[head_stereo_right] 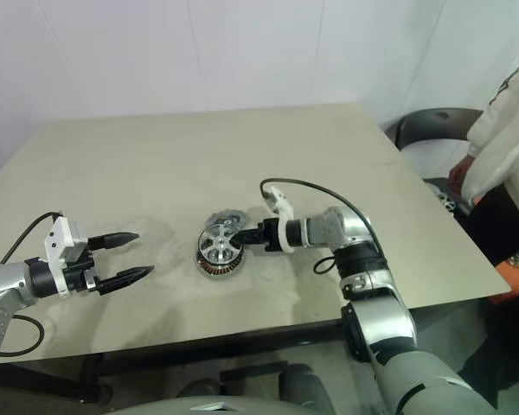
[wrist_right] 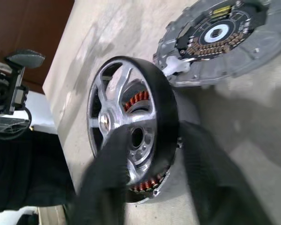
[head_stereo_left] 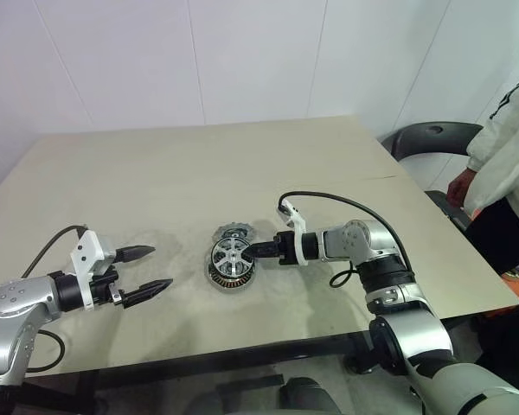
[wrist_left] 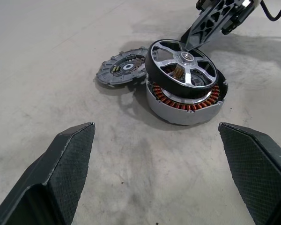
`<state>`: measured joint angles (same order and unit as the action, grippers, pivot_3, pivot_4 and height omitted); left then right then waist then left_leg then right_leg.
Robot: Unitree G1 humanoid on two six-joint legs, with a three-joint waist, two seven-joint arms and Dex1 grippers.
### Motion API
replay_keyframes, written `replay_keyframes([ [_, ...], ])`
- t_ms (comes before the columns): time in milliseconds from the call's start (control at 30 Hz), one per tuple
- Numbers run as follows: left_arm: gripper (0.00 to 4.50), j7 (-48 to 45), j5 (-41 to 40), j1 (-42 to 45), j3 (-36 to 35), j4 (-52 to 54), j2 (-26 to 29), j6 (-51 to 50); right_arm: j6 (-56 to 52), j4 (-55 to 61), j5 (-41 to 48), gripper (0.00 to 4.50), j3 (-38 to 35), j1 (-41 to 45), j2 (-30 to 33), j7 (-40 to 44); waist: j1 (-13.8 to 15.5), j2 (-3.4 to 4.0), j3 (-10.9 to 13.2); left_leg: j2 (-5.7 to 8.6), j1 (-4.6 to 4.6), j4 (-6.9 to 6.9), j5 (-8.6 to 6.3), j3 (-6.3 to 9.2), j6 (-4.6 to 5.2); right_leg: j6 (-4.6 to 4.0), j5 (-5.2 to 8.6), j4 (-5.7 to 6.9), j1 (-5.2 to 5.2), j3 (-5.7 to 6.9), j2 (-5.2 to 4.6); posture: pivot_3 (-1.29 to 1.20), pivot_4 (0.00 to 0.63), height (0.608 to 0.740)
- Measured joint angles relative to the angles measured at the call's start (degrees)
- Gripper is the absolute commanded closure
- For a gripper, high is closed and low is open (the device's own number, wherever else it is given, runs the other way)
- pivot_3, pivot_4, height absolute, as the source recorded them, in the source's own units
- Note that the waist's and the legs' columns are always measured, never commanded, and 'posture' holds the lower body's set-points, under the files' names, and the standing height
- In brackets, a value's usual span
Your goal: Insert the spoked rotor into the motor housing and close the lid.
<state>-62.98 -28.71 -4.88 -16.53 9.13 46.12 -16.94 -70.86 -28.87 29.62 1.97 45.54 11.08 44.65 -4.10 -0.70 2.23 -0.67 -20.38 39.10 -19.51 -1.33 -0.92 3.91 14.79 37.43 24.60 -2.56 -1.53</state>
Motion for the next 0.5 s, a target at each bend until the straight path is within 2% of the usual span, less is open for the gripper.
replay_keyframes([
  [67, 0.00, 0.0, 0.0, 0.0, 0.0, 0.0, 0.0, 0.0, -0.2, -0.1, 0.0, 4.25, -0.1, 0.0, 0.0, -0.3, 0.1, 0.00, 0.0, 0.00, 0.00, 0.00, 0.00, 0.00, 0.00, 0.00, 0.00, 0.01, 0.00, 0.00, 0.00, 0.00, 0.000, 0.740],
  [300, 0.00, 0.0, 0.0, 0.0, 0.0, 0.0, 0.0, 0.1, -3.4, 0.2, 1.1, 4.25, -1.4, 0.9, -0.2, -1.1, 0.1, 0.00, 0.0, 0.00, -0.01, 0.01, 0.00, 0.00, 0.00, 0.00, 0.00, 0.01, 0.00, 0.00, 0.00, 0.00, 0.000, 0.740],
  [500, 0.00, -0.1, 0.1, -0.7, 0.0, 0.0, 0.0, 0.1, -12.3, 7.9, 4.5, 4.25, -3.3, 3.1, 0.4, -3.1, 0.1, 0.01, 0.0, -0.01, -0.02, 0.01, 0.00, 0.00, 0.00, 0.00, 0.00, 0.01, 0.02, 0.00, 0.00, 0.00, 0.000, 0.740],
])
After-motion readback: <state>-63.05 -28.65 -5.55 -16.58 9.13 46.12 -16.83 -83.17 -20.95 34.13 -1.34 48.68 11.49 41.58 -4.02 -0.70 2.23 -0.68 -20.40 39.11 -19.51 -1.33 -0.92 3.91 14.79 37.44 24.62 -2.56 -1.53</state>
